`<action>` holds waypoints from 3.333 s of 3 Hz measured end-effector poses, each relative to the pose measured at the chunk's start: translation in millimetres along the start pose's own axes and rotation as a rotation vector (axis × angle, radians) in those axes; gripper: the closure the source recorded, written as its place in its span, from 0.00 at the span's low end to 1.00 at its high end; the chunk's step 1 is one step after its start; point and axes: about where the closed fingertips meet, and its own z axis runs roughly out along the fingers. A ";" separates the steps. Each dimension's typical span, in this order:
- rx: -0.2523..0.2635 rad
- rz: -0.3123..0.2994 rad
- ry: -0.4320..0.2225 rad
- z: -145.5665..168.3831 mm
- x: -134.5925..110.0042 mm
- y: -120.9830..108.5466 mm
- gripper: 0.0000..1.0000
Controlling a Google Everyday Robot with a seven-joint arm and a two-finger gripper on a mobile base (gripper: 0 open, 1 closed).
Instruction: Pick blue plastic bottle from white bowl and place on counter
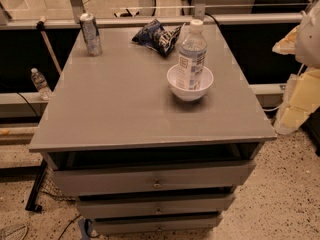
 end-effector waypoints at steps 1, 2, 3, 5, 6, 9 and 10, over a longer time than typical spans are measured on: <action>0.000 0.000 0.000 0.0 0.0 0.0 0.00; 0.030 0.076 -0.088 4.7 -8.0 -23.6 0.00; 0.055 0.144 -0.178 17.3 -20.5 -57.9 0.00; 0.068 0.227 -0.290 35.5 -39.5 -89.3 0.00; 0.064 0.238 -0.284 45.3 -51.8 -93.5 0.00; 0.065 0.368 -0.399 78.7 -124.8 -102.6 0.00; 0.066 0.389 -0.464 84.6 -141.5 -105.6 0.00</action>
Offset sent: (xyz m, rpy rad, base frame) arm 0.0739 0.0015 0.0083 0.2848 -0.1043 -0.1604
